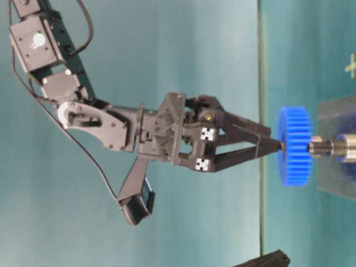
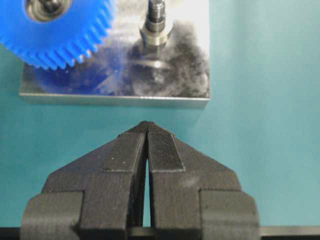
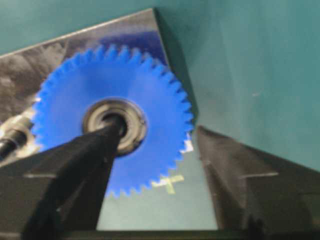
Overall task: Fit the large gear onto the shaft.
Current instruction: 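Align the gear's bearing with the upper shaft tip using the right gripper, then push the blue gear down onto the upper shaft with the right gripper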
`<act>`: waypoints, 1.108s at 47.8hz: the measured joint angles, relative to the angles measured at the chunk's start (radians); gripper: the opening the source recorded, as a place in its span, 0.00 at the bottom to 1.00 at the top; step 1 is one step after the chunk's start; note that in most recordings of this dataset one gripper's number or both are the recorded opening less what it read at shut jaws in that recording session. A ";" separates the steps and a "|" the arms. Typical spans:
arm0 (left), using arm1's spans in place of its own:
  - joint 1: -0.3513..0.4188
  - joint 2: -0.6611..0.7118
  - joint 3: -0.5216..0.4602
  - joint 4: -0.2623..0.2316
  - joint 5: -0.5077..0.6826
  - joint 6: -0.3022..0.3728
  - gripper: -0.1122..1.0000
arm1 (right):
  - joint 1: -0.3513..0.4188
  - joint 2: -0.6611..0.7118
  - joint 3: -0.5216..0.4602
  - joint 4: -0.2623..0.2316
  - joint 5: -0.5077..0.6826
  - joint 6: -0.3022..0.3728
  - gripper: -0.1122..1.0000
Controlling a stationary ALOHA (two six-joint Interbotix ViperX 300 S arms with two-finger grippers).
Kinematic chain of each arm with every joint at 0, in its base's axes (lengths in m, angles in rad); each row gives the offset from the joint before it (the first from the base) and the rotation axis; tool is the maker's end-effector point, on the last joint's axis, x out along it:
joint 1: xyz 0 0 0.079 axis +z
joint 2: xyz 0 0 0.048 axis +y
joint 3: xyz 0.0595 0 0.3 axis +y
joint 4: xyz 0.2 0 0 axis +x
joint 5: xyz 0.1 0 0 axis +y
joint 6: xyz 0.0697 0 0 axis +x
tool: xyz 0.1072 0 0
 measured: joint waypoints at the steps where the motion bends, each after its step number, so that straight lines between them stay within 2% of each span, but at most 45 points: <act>1: 0.000 0.000 0.000 0.000 0.000 0.000 0.10 | 0.000 0.000 0.000 0.000 0.000 0.000 0.74; 14: 0.000 0.000 0.000 0.000 -0.006 -0.002 0.10 | 0.006 0.002 -0.012 -0.002 0.003 0.000 0.74; 30: 0.000 0.000 0.000 0.000 -0.008 -0.002 0.10 | 0.069 0.023 -0.018 0.003 0.003 0.000 0.74; 53: -0.002 0.000 0.000 0.000 -0.009 -0.002 0.10 | 0.057 0.025 -0.038 0.002 0.003 0.000 0.74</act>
